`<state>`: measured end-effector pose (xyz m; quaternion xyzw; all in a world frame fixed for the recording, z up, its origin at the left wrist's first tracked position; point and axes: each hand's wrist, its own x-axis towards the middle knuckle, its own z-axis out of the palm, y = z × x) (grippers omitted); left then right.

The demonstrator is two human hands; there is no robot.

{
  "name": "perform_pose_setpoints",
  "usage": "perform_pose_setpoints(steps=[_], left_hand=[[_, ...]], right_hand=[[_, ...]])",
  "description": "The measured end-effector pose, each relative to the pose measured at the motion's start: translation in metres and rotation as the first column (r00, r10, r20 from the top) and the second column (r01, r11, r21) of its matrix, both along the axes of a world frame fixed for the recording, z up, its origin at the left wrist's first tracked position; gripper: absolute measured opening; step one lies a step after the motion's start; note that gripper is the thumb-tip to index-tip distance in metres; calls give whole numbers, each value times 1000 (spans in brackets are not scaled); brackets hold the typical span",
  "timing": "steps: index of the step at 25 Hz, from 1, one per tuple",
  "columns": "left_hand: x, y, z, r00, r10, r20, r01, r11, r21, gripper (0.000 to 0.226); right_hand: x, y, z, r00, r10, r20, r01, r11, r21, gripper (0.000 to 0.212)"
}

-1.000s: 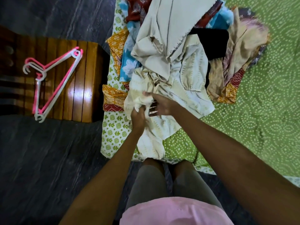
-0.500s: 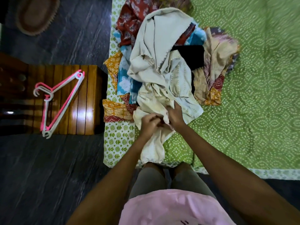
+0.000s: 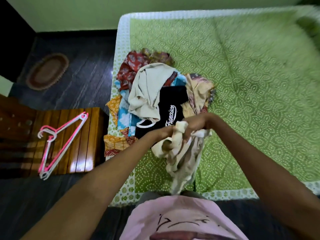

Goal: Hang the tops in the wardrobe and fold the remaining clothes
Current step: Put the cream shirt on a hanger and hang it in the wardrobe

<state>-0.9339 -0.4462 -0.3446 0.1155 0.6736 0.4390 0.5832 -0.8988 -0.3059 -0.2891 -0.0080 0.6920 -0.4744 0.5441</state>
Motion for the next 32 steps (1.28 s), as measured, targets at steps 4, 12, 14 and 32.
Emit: perform_pose_setpoints(steps=[4, 12, 14, 32], left_hand=[[7, -9, -20, 971, 195, -135, -191, 981, 43, 63], [-34, -61, -22, 490, -462, -739, 301, 886, -354, 68], [-47, -75, -24, 487, -427, -762, 218, 904, -368, 56], [-99, -96, 105, 589, 353, -727, -359, 920, 156, 23]], right_hand=[[4, 44, 20, 888, -293, -354, 377, 905, 195, 16], [3, 71, 2, 696, -200, -690, 534, 787, 310, 20], [-2, 76, 3, 624, -123, -772, 551, 769, 323, 25], [-21, 83, 45, 433, -458, -776, 749, 662, 27, 20]])
